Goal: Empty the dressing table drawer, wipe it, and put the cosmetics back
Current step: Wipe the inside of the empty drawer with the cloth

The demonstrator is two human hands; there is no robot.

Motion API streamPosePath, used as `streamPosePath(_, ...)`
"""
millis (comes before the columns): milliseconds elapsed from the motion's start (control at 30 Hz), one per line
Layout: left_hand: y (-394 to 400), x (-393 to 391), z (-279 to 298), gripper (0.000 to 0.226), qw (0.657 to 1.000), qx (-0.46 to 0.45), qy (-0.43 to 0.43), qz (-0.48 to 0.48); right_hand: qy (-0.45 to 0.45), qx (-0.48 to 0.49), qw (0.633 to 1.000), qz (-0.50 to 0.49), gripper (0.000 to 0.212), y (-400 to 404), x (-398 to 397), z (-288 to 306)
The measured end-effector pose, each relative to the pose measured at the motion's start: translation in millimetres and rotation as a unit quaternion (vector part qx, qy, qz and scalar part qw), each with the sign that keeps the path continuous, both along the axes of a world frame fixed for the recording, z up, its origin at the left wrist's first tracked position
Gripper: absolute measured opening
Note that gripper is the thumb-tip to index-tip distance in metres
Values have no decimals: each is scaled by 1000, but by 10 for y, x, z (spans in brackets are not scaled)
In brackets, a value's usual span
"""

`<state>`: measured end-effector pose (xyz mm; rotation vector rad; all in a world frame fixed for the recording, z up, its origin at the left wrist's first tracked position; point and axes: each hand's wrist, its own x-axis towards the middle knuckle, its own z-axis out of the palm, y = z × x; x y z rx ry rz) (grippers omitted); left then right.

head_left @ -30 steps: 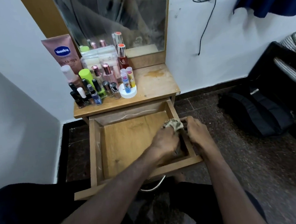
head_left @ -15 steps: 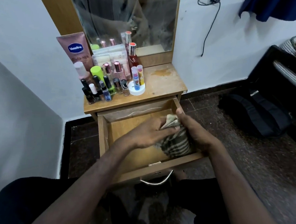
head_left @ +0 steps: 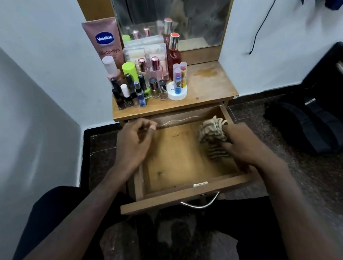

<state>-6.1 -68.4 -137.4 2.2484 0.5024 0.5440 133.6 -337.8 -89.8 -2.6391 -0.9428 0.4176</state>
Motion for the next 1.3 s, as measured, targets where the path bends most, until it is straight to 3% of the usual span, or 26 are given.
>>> streamPosePath(100,73,-90,-202,14,996,-24,-48,76,23,-225,973,55,30,83,-134,145)
streamPosePath(167,70,-78,-264,15,991,-35,-80,100,67,-310,943,99,41,188,-281,177)
streamPosePath(367,86,-61,-429,27,978,-79,-93,170,74,-321,929,172,46,719,-588,114)
streamPosePath(467,101,-37,-477,36,969,-137,-73,192,84,-285,926,231,39,1021,-824,71)
streamPosePath(600,116,-35,-497,31,965,-174,-77,181,99,-201,934,279,27,1289,-990,-26)
streamPosePath(700,133,-38,-518,35,961,-191,-87,179,260,-102,936,212,24,1188,-876,-70)
streamPosePath(767,138,-40,-522,35,959,-201,-87,180,406,21,907,115,17,1029,-805,-3)
streamPosePath(833,145,-38,-532,37,956,-215,-89,179,479,170,861,16,14,890,-703,46)
streamPosePath(867,146,-41,-537,38,955,-219,-91,180,468,226,854,-9,19,835,-614,37)
streamPosePath(933,144,-47,-542,38,953,-223,-91,182,347,240,907,-6,35,752,-450,-31)
streamPosePath(1000,140,-45,-546,35,954,-221,-93,182,196,165,966,26,47,701,-380,-112)
streamPosePath(1067,145,-41,-560,34,954,-216,-96,183,83,22,994,72,33,674,-381,-155)
streamPosePath(1167,150,-33,-584,33,954,-217,-96,181,41,-188,966,170,20,822,-534,-151)
streamPosePath(1300,153,-19,-594,33,954,-217,-99,184,122,-197,931,284,20,1234,-904,-259)
